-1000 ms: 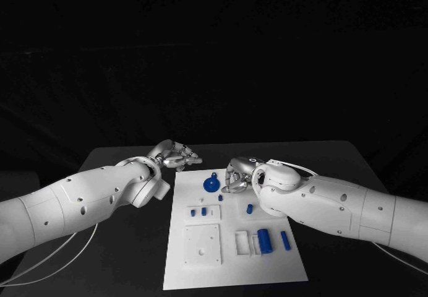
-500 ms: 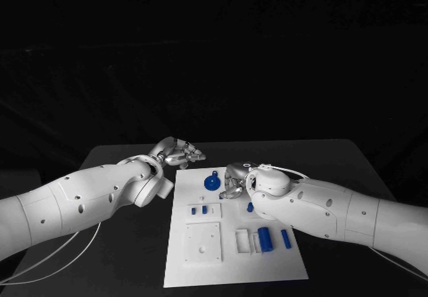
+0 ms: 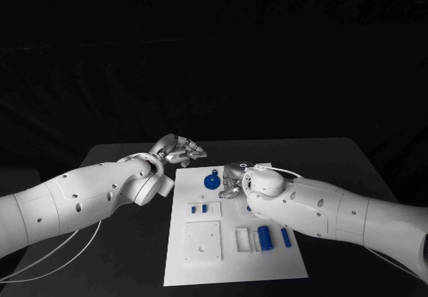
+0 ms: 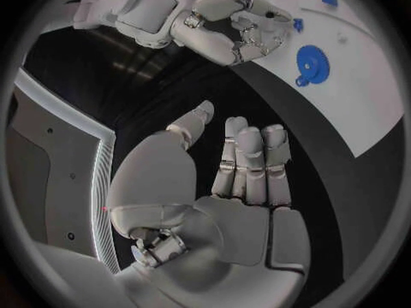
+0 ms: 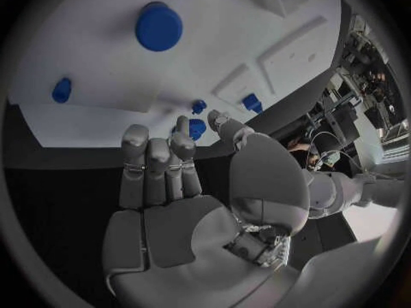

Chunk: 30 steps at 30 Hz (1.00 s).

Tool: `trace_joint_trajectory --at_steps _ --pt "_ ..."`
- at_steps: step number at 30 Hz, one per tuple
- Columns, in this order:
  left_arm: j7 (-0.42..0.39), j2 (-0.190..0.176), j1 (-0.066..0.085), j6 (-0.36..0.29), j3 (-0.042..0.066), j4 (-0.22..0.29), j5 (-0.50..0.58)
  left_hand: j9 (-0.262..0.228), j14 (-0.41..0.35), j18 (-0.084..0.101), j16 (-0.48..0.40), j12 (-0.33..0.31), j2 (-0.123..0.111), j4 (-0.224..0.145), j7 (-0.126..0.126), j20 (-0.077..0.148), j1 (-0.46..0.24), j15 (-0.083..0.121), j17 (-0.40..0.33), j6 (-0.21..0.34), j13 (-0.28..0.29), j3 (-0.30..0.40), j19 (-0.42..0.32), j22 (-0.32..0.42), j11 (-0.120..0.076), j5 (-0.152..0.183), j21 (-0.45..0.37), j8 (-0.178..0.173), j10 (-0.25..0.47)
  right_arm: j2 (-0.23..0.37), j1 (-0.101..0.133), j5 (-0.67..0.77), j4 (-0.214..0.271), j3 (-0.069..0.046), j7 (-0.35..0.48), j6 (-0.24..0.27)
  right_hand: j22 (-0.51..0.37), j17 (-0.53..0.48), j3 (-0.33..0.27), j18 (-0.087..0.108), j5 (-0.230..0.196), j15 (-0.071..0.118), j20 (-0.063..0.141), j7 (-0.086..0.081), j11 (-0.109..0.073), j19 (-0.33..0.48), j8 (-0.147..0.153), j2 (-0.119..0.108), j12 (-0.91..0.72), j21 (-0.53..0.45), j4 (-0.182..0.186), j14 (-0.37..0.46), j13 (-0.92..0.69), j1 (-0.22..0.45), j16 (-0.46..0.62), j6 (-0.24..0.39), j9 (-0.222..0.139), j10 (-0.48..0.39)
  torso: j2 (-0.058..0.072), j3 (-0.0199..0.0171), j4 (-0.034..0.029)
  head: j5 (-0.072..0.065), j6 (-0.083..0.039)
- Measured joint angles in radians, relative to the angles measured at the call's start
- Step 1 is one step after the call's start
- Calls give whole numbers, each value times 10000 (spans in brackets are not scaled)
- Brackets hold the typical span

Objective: Assemble the parts on the task board

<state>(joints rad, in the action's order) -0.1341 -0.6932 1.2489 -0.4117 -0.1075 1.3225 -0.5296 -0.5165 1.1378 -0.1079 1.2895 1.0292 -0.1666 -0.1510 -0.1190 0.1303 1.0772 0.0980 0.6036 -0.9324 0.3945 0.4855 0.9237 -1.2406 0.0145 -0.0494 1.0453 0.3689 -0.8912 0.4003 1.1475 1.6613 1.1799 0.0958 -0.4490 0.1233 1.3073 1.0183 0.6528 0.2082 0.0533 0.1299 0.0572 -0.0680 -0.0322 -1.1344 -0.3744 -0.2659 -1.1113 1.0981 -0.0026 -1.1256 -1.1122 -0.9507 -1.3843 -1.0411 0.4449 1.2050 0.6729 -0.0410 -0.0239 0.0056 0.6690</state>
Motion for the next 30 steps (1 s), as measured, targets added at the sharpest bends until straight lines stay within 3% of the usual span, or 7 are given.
trace_joint_trajectory --at_steps 6,25,30 --pt "-141 -9 48 -169 0 66 149 0 0 2 0 0 0 0 1 0 0 0 -6 0 -10 0 0 3 -39 0 0 59 -39 -154 -10 148 -173 85 -10 -1 1 9 0 1 0 -1 -1 -1 1 0 0 0 0 0 55 -1 -1 0 0 0 0 1 29 6 -6 -2 18" --pt "-250 -6 141 -281 -2 237 305 8 0 6 0 0 0 0 1 0 0 0 -5 -1 -18 0 1 11 -39 0 0 59 -39 -417 -129 430 -370 138 -15 3 7 17 1 2 1 -20 -6 -1 -15 2 -3 -40 0 56 110 -17 -39 40 41 -68 15 54 76 26 -35 11 95" --pt "-254 -1 149 -281 -2 241 312 8 0 6 0 -1 0 0 2 -1 0 0 -5 -1 -18 0 1 11 -38 0 0 59 -38 -455 -143 501 -413 151 -15 22 8 18 119 2 1 -21 -7 -1 0 1 -29 62 0 56 35 -17 -52 -166 41 -69 14 70 71 27 -35 25 109"
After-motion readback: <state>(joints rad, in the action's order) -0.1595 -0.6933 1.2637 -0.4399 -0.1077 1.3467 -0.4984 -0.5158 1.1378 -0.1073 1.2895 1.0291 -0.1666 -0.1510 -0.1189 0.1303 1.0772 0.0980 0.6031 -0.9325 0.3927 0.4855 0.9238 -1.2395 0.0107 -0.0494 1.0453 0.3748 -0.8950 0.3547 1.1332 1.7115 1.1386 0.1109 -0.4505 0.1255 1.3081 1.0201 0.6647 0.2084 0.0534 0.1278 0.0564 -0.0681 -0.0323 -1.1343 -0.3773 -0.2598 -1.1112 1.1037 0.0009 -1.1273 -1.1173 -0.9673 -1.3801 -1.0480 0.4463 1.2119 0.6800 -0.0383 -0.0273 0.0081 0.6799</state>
